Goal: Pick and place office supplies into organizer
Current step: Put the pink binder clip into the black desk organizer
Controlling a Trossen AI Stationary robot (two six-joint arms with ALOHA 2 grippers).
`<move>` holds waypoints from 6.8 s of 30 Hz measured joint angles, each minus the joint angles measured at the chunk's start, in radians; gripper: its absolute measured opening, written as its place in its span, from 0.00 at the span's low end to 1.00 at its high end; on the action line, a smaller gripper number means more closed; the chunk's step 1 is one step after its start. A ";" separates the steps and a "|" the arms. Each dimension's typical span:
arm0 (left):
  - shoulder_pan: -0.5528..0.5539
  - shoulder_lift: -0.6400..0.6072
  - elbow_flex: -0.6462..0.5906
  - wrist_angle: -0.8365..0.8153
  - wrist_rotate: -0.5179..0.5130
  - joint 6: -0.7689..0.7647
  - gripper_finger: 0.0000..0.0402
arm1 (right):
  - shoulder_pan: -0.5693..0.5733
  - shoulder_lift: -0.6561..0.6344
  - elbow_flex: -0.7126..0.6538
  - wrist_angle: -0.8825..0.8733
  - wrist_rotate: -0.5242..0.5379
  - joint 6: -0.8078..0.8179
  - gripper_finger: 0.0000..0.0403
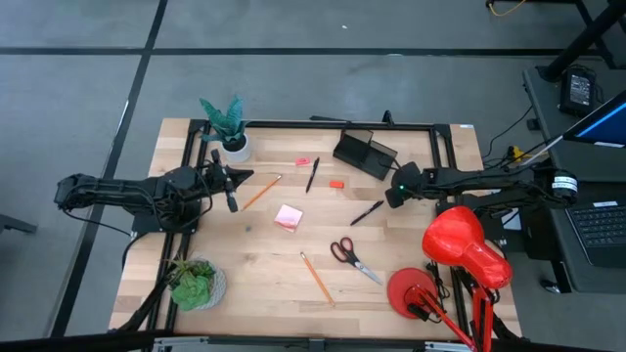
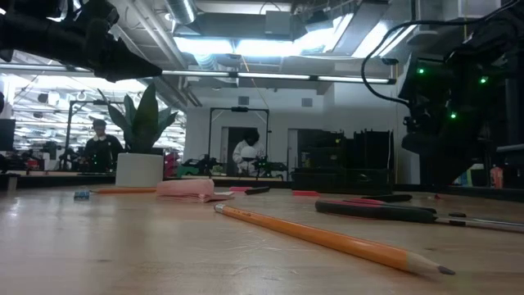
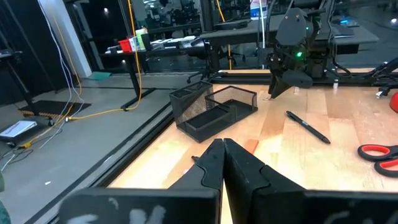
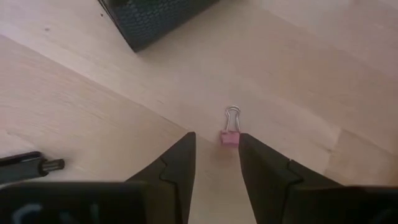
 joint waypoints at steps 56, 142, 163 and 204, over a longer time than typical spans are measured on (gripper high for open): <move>0.000 0.000 0.000 0.000 0.000 -0.004 0.01 | -0.001 0.000 -0.099 0.153 0.071 0.023 0.31; 0.000 0.000 0.000 0.000 0.000 0.015 0.01 | 0.089 -0.001 0.254 0.165 0.014 -0.288 0.12; 0.000 0.000 0.000 0.000 0.000 0.023 0.01 | 0.114 0.118 0.292 0.504 -0.029 -0.429 0.12; 0.000 0.000 0.000 0.000 0.000 0.023 0.01 | -0.025 0.699 0.861 -0.074 0.071 -0.524 0.12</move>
